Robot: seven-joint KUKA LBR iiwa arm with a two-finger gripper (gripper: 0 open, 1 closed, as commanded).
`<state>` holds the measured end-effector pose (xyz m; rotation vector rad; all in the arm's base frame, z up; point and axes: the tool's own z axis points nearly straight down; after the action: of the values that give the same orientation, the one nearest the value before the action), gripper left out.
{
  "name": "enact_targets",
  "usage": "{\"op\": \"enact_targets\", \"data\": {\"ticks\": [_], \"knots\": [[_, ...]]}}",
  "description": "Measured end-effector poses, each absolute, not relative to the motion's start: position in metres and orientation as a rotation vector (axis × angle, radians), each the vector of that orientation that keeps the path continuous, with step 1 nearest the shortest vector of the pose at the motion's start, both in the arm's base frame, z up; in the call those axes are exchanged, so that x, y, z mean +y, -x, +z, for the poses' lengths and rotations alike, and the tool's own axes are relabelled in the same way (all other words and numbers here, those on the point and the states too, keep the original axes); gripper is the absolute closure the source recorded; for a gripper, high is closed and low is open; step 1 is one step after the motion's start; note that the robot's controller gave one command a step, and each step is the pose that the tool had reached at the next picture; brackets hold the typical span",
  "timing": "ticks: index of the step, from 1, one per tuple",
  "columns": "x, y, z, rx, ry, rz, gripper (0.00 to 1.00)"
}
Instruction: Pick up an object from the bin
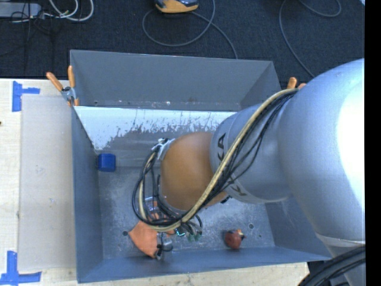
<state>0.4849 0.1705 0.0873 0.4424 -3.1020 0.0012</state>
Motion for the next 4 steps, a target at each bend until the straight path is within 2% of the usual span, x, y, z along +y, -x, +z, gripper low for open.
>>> {"op": "enact_targets", "data": {"ticks": [1, 2, 4], "knots": [[0.194, -0.482, 0.077, -3.136, 0.055, 0.002, 0.0], [0.197, -0.486, 0.074, -3.135, -0.061, 0.001, 0.0], [0.19, -0.498, 0.071, -2.922, -1.134, -0.003, 0.0]]}}
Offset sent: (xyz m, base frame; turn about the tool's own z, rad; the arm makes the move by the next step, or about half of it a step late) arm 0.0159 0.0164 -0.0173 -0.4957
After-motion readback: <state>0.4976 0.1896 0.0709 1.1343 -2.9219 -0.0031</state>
